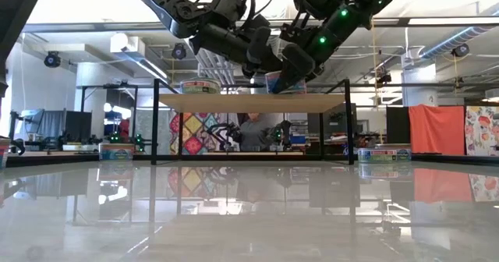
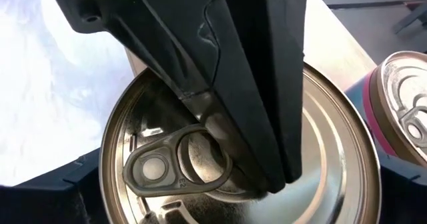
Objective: Stack canned seafood by type on shelf
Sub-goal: Put the blue tuna can on the shelf
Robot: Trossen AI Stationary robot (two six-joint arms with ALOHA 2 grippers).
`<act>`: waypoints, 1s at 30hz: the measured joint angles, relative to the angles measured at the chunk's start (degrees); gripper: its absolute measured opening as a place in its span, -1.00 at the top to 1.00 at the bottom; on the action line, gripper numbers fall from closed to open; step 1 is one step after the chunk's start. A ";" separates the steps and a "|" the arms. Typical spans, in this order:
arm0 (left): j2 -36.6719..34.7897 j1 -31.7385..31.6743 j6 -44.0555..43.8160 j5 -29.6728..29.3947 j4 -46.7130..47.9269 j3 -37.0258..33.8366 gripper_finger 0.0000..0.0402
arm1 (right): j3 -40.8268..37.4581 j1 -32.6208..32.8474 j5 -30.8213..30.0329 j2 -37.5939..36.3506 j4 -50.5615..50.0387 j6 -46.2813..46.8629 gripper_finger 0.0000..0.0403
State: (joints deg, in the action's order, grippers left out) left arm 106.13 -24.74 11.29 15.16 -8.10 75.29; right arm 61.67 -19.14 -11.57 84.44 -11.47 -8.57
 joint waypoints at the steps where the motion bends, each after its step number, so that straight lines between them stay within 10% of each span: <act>1: 0.00 -0.02 0.00 0.02 0.06 0.00 1.00 | 0.06 0.00 0.06 0.00 -0.10 0.18 -0.99; 30: -0.07 -1.52 0.17 1.04 2.05 0.04 1.00 | 0.33 -0.02 0.04 -0.11 -3.50 1.78 -0.98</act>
State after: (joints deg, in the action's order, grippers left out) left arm 106.06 -26.27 11.46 16.20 -6.04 75.33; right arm 62.00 -19.16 -11.53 84.34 -14.96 -6.79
